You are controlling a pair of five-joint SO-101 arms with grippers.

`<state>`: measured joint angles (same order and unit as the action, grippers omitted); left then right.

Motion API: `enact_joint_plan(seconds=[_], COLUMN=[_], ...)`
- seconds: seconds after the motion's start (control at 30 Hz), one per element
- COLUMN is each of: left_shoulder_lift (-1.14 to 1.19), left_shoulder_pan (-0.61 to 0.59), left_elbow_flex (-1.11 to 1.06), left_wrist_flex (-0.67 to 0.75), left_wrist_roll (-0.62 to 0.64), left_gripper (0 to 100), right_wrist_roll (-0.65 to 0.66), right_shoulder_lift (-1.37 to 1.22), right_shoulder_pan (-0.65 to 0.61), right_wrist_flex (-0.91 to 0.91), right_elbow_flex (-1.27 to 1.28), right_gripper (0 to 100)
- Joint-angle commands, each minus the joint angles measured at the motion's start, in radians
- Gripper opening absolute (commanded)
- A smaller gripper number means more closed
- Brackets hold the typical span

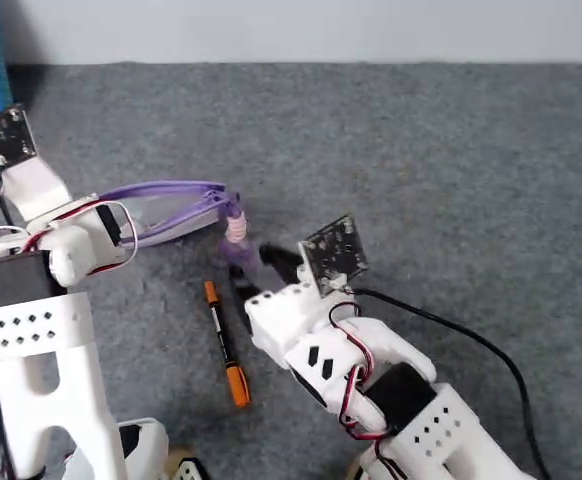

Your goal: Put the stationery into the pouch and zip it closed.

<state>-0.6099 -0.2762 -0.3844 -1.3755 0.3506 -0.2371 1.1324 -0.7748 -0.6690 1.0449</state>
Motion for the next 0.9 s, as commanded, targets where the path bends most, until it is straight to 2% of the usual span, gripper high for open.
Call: enact_joint_plan(seconds=[0.0, 0.13, 0.3, 0.6, 0.87], left_shoulder_lift=[-0.005, -0.005, -0.005, -0.005, -0.005], left_shoulder_pan=[-0.009, -0.041, -0.083, -0.083, -0.083], left_elbow_flex=[0.016, 0.016, 0.016, 0.01, 0.01], left_wrist_flex=[0.008, 0.008, 0.009, 0.008, 0.002], left_wrist_roll=[-0.011, -0.011, -0.011, -0.011, -0.011], left_gripper=[1, 1, 1, 1, 1], right_wrist_roll=[-0.012, -0.014, -0.049, -0.087, -0.137], right_shoulder_lift=[-0.051, -0.231, -0.521, -1.044, -1.351], right_shoulder_pan=[0.001, -0.004, -0.004, -0.051, -0.087], right_wrist_flex=[-0.097, -0.093, 0.021, 0.076, 0.076], right_elbow_flex=[-0.063, -0.069, -0.129, -0.405, -0.649], right_gripper=[11.4, 11.9, 11.9, 11.6, 11.5])
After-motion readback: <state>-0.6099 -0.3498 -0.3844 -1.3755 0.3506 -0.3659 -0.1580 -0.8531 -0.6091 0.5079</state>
